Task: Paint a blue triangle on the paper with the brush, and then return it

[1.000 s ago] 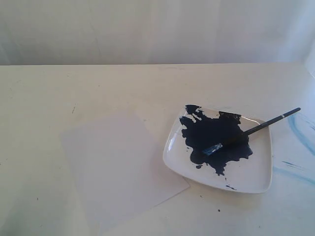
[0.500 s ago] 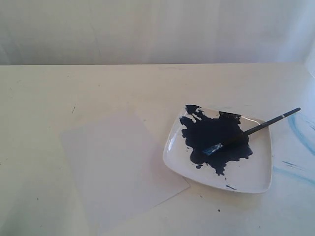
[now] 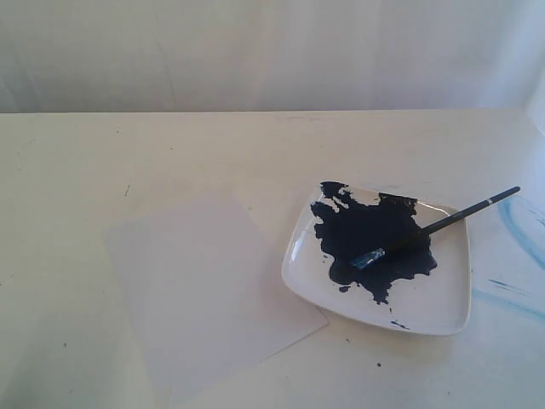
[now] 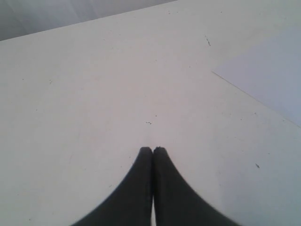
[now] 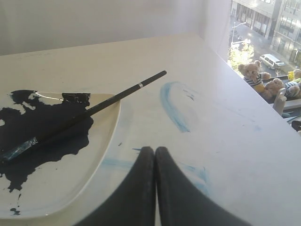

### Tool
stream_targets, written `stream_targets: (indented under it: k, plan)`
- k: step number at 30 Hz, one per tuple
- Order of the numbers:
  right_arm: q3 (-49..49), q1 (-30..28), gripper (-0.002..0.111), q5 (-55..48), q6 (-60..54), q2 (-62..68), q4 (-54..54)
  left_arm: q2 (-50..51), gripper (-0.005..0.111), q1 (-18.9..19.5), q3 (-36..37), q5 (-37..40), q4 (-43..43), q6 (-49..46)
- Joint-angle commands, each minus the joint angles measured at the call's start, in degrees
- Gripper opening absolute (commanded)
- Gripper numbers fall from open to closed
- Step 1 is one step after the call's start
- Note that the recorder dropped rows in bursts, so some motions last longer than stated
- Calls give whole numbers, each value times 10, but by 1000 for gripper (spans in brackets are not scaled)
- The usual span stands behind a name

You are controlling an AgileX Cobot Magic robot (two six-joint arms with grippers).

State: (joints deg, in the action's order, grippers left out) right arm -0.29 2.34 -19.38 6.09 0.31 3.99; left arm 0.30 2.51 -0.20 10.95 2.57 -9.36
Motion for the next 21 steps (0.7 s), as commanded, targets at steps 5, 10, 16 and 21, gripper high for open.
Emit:
stream_targets:
  k: [5, 10, 16, 21]
  plan:
    - [3, -3, 0, 2, 1, -3, 5, -3, 0, -4, 2, -14, -30, -30]
    - [3, -3, 0, 2, 1, -3, 5, -3, 0, -4, 2, -15, -30, -30]
    - [3, -3, 0, 2, 1, -3, 5, -3, 0, -4, 2, -15, -30, -30]
    - [3, -3, 0, 2, 1, -3, 5, -3, 0, -4, 2, -15, -26, -29]
